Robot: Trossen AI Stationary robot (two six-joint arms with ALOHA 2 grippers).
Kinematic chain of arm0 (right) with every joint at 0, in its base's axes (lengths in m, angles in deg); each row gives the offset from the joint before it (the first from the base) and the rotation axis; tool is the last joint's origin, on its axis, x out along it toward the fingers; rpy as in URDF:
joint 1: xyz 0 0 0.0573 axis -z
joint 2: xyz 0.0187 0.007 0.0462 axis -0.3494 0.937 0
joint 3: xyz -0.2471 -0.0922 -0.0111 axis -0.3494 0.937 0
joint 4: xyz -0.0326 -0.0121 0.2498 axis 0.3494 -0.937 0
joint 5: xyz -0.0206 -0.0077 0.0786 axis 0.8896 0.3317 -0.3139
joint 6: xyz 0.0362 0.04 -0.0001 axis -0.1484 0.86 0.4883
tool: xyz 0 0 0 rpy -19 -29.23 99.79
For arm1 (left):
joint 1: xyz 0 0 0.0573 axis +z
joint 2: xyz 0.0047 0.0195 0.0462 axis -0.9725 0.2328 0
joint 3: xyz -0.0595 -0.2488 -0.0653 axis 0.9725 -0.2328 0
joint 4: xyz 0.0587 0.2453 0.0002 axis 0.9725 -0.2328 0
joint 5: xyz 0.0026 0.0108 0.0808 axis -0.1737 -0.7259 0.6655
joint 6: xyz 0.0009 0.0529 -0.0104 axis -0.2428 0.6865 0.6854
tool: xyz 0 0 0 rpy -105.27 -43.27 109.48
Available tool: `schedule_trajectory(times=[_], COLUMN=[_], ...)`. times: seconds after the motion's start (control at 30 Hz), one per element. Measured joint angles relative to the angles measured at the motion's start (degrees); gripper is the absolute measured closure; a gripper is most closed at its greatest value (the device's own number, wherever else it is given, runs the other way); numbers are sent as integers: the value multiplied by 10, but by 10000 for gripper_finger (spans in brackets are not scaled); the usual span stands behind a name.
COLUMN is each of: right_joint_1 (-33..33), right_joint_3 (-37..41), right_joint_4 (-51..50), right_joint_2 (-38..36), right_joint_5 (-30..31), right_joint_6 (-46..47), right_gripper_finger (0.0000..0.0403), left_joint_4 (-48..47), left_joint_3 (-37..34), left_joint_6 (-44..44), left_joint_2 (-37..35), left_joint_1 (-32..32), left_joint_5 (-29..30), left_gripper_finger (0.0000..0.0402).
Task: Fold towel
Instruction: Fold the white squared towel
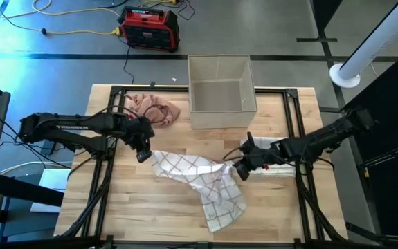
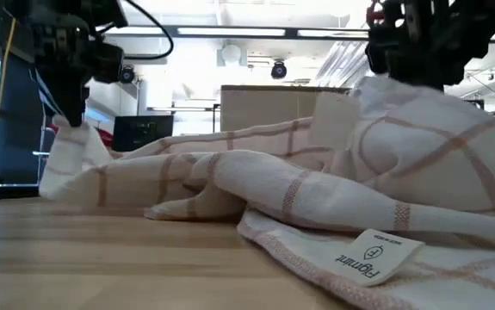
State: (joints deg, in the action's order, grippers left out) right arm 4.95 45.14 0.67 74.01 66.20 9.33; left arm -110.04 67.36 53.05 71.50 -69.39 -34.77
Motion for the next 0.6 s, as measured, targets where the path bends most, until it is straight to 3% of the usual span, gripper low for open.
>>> schedule_trajectory(times=[0.17,0.3,0.43,0.6], right_joint_1=[20,3,-41,-89], right_joint_3=[-1,-41,-127,-259], right_joint_4=[-3,-4,-131,-301], right_joint_2=[0,0,1,37], right_joint_5=[-78,-112,-23,73], right_joint_6=[32,-10,-39,-90], right_gripper_finger=[324,262,243,261], left_joint_4=[10,21,21,31], left_joint_3=[-3,-3,-3,-3], left_joint_6=[3,0,-1,-2], left_joint_2=[2,2,2,2], left_joint_1=[-1,-1,-8,-20], left_joint_5=[0,0,0,0], left_gripper_finger=[401,401,401,401])
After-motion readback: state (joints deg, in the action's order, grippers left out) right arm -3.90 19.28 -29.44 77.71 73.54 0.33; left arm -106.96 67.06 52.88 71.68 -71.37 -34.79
